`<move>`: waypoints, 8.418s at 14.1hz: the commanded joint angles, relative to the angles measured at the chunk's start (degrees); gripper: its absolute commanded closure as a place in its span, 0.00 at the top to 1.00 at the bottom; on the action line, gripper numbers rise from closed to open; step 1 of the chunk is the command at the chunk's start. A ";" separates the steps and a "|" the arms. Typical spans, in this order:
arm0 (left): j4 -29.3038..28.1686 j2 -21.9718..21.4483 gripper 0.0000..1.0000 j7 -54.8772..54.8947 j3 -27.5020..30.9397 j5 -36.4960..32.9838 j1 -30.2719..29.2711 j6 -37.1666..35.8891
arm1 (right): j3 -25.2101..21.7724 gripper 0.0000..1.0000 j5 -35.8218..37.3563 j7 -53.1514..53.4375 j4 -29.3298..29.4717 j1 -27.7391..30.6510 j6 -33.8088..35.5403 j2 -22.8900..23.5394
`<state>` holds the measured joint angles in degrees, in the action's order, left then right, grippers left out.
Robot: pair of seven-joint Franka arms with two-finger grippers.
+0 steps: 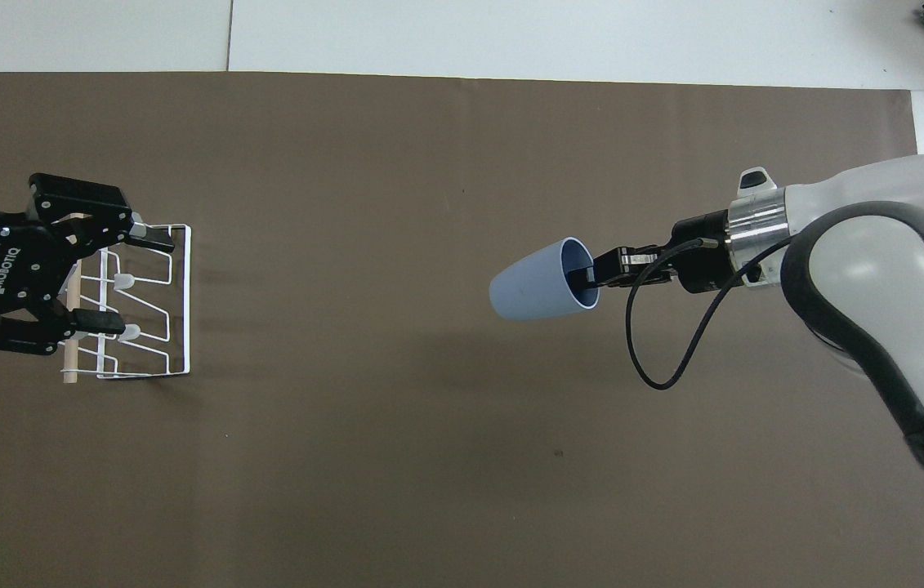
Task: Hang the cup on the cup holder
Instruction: 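Lift the cup with the right gripper while the left gripper approaches, then close the left gripper around the cup's base beside the right gripper, then open the right gripper and pull the cup away with the left gripper, then carry the cup to the rack with the left gripper while the right gripper retracts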
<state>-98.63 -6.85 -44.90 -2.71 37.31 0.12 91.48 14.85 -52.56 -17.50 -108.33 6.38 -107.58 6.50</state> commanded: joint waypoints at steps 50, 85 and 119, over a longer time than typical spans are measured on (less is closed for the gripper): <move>-28.90 -16.01 1.00 -41.32 -5.55 11.92 4.53 20.67 | 30.85 0.00 -13.01 18.82 -2.24 1.18 -34.71 -4.30; -26.09 -13.19 0.33 -46.07 -8.09 8.75 4.89 29.99 | 30.85 0.00 -13.01 18.82 -1.80 1.44 -34.80 -4.12; -18.97 -10.82 0.00 -36.40 -11.17 -59.79 4.53 21.64 | 21.90 1.00 1.31 12.26 2.42 1.79 -34.45 -4.04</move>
<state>-119.70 -18.52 -82.83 -13.83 -17.90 4.19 115.79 38.07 -53.27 -0.01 -106.30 7.47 -142.16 2.54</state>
